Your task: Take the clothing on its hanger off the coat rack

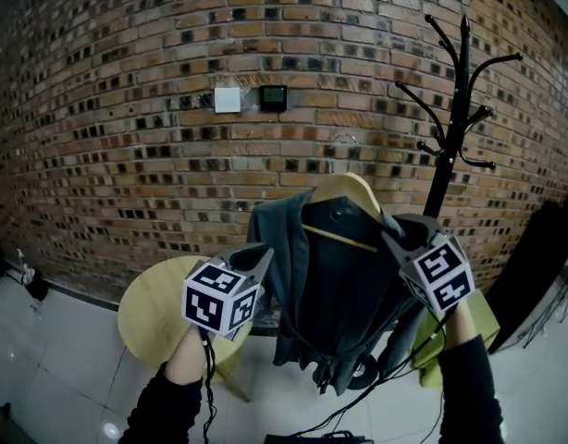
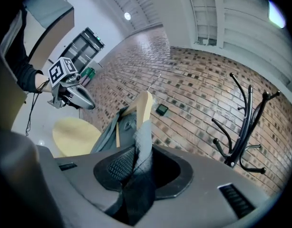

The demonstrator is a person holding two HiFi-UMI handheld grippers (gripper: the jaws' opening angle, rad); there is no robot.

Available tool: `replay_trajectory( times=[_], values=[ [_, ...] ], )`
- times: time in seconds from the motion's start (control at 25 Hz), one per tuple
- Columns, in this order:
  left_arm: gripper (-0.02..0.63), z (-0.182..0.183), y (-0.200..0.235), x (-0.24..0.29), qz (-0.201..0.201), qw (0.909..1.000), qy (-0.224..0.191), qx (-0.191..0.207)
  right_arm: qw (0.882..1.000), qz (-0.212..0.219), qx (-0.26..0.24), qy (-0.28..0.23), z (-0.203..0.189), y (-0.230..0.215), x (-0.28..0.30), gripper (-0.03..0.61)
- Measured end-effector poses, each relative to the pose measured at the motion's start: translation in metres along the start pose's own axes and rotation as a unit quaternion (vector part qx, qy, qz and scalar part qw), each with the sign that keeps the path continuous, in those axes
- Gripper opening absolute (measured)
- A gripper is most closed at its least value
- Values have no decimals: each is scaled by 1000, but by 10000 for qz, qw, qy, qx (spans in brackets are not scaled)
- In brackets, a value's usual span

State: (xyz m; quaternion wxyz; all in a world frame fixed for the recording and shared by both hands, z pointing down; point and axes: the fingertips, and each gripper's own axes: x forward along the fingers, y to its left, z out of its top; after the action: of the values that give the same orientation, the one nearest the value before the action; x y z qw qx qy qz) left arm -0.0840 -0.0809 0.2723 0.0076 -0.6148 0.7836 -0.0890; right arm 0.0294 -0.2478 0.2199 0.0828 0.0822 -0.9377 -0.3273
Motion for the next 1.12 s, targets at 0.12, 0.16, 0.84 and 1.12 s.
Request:
replay_trajectory(
  times=[0.12,0.16,0.84,1.12],
  values=[
    [-9,-3,11,-23,344,9994,30,-16,9991,319,-25,-284,18,17,15,83],
    [-9,-3,15,-30,479,9988,26,-26,9983,455,-58,-362,24,23,20,83],
    [-9,-11,45,-140,2369,9712,169,-182,9588,2238,-497,-1676,121,125,71,83],
    [-9,-8,49,-170,2850,9580,211,-242,9467,2556,-503,-1895,142,141,80,83]
  ],
)
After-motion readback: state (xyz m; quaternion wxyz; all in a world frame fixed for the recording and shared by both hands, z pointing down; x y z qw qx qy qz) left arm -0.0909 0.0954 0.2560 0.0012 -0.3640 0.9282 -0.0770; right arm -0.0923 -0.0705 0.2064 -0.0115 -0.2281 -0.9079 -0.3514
